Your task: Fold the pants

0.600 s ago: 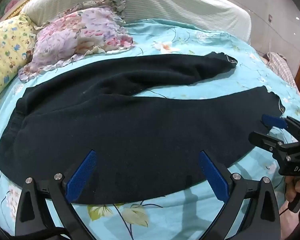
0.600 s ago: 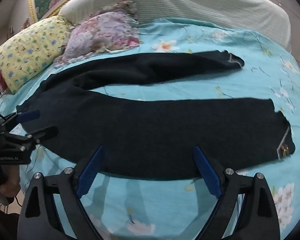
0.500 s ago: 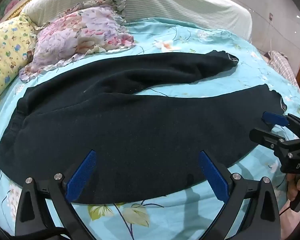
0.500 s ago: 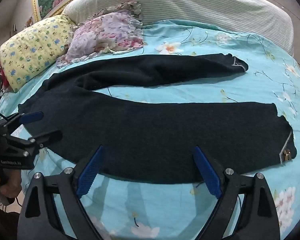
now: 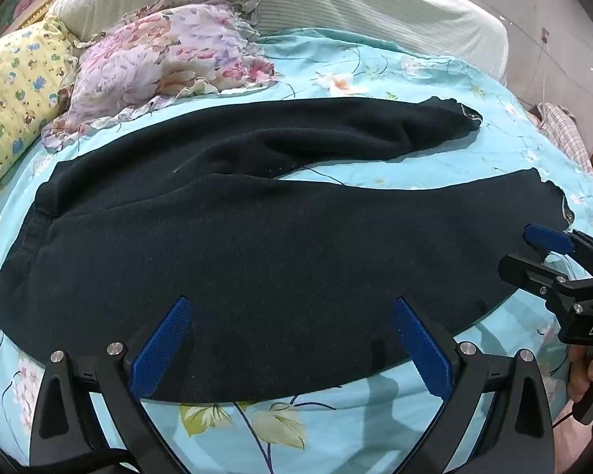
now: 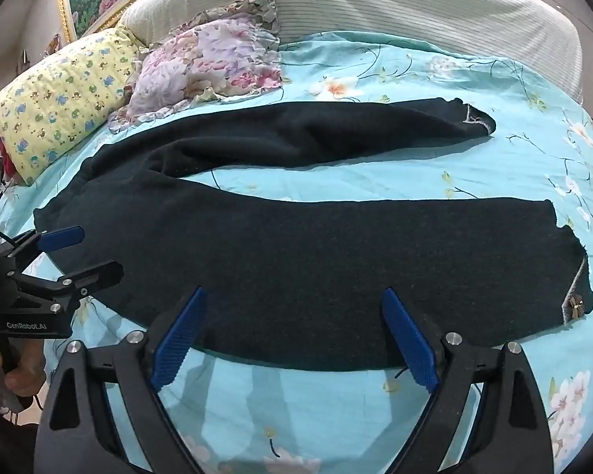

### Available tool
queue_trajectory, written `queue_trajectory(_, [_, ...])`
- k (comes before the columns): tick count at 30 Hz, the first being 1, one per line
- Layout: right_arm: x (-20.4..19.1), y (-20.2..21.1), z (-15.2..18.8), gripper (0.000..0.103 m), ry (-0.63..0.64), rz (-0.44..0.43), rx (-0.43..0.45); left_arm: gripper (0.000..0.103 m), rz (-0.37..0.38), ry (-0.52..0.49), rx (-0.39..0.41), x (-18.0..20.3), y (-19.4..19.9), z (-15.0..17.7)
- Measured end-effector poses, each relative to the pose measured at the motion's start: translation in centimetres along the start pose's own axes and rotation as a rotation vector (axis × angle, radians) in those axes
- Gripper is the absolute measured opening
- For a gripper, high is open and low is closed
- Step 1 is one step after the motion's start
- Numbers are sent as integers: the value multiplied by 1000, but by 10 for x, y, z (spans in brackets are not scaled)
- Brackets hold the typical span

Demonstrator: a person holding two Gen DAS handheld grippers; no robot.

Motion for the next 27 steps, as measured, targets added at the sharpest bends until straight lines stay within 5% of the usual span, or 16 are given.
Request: queue_trajectory(27, [-1,-1,1,90,-35,-21,-4,102,0,-5,2,0,-2,-1])
Point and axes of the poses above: each gripper's, at about its wrist camera, not at the fingertips, and y roughly against the way its jaws point, x to its right, z to its underside, the point moved 4 cm from there along -y, roughly the way its jaws point, and after that the axes turned 15 degrees about -y, right-handed, at the moved point
